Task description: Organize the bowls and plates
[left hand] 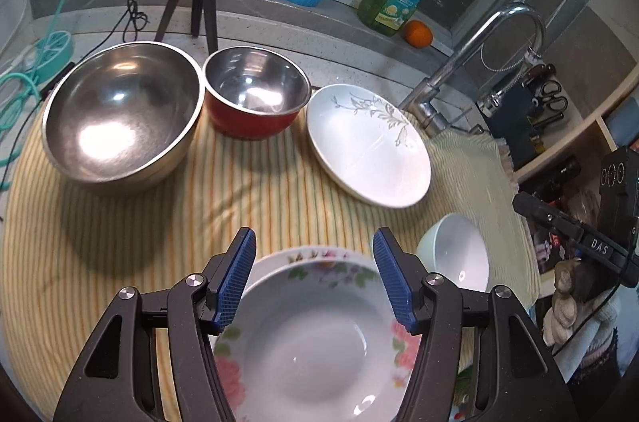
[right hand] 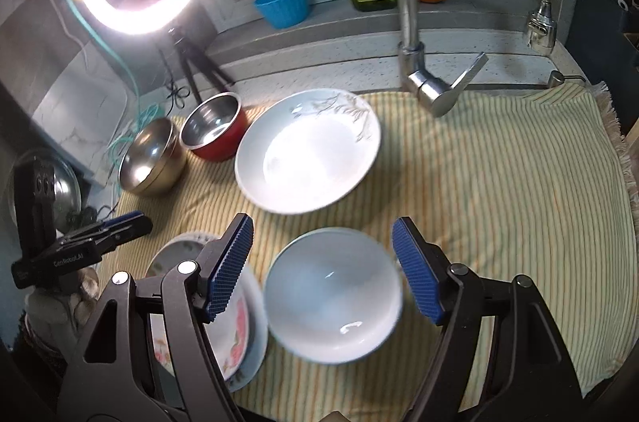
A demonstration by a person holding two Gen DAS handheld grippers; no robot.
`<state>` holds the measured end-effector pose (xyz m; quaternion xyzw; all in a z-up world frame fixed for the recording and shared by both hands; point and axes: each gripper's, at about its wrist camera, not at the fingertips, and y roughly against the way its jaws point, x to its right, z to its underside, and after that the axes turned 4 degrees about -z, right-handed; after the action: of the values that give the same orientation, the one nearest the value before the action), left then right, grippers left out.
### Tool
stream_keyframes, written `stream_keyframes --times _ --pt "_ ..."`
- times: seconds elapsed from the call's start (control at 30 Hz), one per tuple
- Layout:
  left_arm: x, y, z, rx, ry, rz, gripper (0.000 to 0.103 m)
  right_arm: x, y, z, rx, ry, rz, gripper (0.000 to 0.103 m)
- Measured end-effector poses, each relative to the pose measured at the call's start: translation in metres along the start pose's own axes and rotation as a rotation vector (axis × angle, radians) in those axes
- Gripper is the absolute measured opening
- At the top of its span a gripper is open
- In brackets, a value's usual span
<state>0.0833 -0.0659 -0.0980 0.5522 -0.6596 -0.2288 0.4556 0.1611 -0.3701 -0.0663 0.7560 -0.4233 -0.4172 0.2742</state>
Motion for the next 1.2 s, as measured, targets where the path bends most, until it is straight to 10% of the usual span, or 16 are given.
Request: stream_keyframes --times 1.2 --pt "0.011 -0.119 -0.063 -0.116 0.090 -0.034 0.023 0.076 -0.161 -0.080 -0.236 -0.015 -0.070 0.014"
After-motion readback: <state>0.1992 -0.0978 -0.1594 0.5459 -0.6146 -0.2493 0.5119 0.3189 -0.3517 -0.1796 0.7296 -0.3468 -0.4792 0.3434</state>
